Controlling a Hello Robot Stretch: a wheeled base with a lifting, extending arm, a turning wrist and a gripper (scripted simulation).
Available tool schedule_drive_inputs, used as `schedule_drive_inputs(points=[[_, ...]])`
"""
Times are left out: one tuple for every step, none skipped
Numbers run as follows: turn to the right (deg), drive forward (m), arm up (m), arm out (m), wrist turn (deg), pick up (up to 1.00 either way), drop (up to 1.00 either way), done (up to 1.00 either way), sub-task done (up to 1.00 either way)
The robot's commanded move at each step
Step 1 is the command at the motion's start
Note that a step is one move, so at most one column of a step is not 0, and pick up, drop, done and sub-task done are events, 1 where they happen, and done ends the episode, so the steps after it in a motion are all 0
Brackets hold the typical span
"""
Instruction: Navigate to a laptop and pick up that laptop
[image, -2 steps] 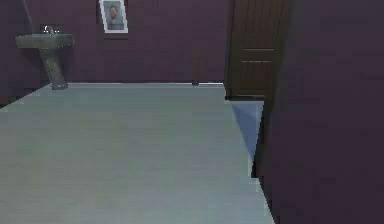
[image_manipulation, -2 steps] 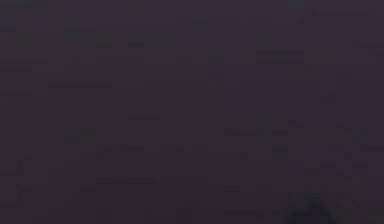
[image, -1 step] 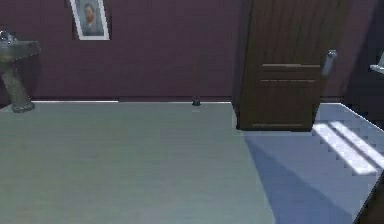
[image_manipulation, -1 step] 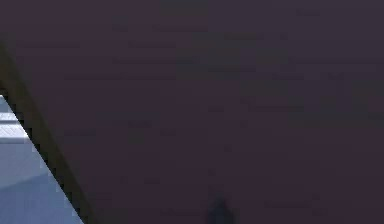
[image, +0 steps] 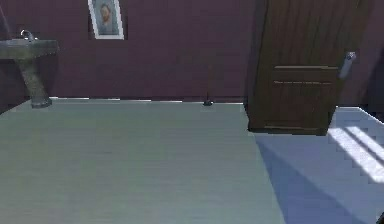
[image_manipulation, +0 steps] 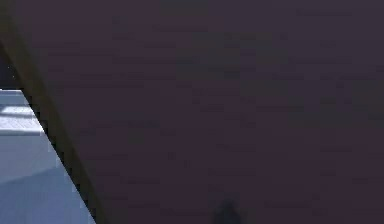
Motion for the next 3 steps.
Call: schedule_drive_inputs(points=[[0.0, 0.75, 0.00, 0.00, 0.0, 0.00, 0.00, 0.00, 0.00], [45.0, 0.00, 0.00, 0.00, 0.0, 0.00, 0.00, 0.00, 0.00], [24.0, 0.00, 0.00, 0.00, 0.0, 0.00, 0.00, 0.00, 0.00]])
